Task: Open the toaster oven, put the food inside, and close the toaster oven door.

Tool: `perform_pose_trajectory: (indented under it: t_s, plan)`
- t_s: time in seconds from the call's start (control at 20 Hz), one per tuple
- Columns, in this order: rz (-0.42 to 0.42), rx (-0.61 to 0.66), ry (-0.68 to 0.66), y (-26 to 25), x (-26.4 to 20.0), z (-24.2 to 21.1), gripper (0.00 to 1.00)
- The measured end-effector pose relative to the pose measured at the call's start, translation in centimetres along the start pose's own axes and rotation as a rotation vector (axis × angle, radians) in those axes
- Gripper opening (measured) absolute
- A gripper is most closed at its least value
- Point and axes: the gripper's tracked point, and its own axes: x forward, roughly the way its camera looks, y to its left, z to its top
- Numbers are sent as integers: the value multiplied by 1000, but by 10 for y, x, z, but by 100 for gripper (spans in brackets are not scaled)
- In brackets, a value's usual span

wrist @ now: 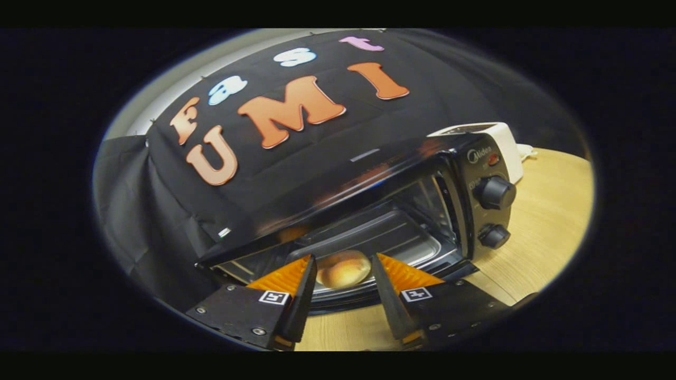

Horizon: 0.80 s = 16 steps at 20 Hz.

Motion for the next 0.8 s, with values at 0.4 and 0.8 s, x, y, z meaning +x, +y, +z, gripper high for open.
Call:
perform_pose_trajectory:
  t_s: [0.4,0.8]
  plan:
    - [16,-305,133,-2,-86,-36,78]
    - [-24,-389,256,-32,-167,-94,89]
